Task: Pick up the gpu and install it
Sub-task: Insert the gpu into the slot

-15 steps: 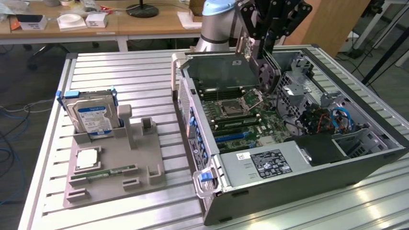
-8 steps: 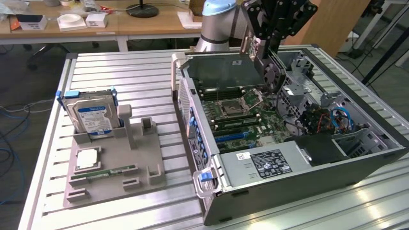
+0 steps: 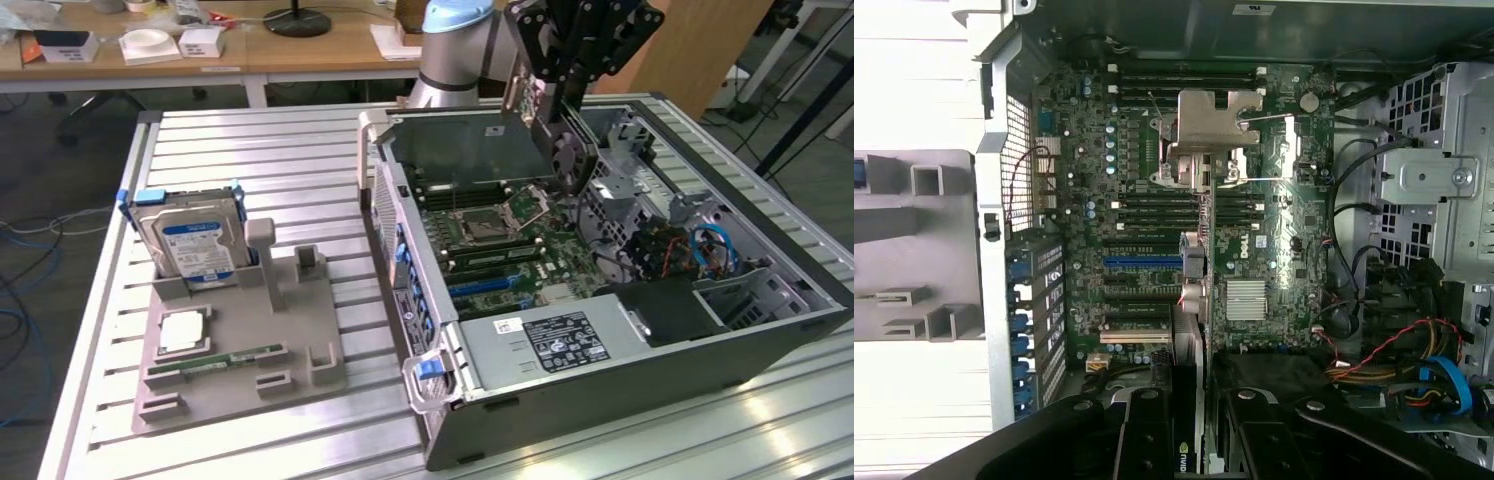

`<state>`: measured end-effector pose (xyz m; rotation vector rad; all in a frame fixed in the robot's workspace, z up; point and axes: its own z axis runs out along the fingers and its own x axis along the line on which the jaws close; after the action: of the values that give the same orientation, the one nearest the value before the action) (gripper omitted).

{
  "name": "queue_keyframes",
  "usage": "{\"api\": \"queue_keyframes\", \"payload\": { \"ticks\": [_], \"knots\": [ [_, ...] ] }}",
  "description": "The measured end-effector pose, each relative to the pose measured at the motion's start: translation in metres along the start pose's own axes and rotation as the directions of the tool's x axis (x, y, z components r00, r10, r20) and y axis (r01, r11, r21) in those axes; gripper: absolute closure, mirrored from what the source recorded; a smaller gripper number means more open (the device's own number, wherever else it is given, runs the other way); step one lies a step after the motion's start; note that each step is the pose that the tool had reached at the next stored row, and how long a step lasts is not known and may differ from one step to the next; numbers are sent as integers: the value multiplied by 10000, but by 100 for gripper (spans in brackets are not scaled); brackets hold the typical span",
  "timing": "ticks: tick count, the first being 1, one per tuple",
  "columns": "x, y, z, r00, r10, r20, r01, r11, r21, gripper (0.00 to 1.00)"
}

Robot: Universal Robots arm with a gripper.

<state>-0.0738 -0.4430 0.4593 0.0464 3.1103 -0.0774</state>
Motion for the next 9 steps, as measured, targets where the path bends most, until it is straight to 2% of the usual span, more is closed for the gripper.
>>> {"api": "queue_keyframes", "payload": {
  "ticks": [9],
  "knots": [
    [0, 0, 0, 10000, -1, 0, 1, 10000, 0, 74]
  ]
}}
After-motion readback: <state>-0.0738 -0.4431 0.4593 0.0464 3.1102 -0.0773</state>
